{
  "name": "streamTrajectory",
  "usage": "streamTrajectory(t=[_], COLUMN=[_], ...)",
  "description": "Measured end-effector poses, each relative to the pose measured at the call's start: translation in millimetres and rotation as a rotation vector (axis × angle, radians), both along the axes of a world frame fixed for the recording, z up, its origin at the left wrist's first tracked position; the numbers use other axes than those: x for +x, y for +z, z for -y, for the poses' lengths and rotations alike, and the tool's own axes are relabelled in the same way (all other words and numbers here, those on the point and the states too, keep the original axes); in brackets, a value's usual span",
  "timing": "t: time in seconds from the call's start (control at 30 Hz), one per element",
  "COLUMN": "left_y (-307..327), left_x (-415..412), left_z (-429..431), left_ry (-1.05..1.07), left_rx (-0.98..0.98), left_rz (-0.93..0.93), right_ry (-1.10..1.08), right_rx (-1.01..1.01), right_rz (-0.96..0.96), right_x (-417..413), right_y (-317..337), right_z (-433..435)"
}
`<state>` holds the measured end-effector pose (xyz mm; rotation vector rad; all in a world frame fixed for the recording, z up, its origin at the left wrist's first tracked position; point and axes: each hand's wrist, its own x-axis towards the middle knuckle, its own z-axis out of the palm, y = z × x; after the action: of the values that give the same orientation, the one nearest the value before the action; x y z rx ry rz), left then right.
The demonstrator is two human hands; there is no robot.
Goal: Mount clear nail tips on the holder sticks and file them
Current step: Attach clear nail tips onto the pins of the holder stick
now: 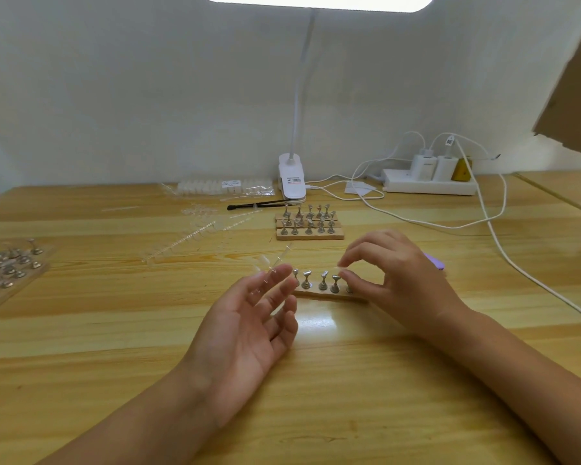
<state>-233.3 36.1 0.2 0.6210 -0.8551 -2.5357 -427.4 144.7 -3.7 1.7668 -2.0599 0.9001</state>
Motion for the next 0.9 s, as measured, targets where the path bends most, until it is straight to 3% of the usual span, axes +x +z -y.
streamTrajectory(t=[0.6,0.77,0.9], left_y=[-3.4,-5.6,-7.1], left_x=[-2.6,-2.5,-2.1], left_z=[2.1,4.2,1.1], left_ry=[-0.030,-0.047,-0.076], left_rx=[-0.015,-0.046,-0.227], left_rz=[0.033,0.049,0.091], right_ry=[0.009,-0.004,0.014], right_rx=[0.107,0.130,-0.001], right_rz=[-0.049,0.104,0.397], right_x=[8.5,6.2,8.4], right_y=[4.0,2.6,8.8], right_z=[2.4,1.9,-3.5])
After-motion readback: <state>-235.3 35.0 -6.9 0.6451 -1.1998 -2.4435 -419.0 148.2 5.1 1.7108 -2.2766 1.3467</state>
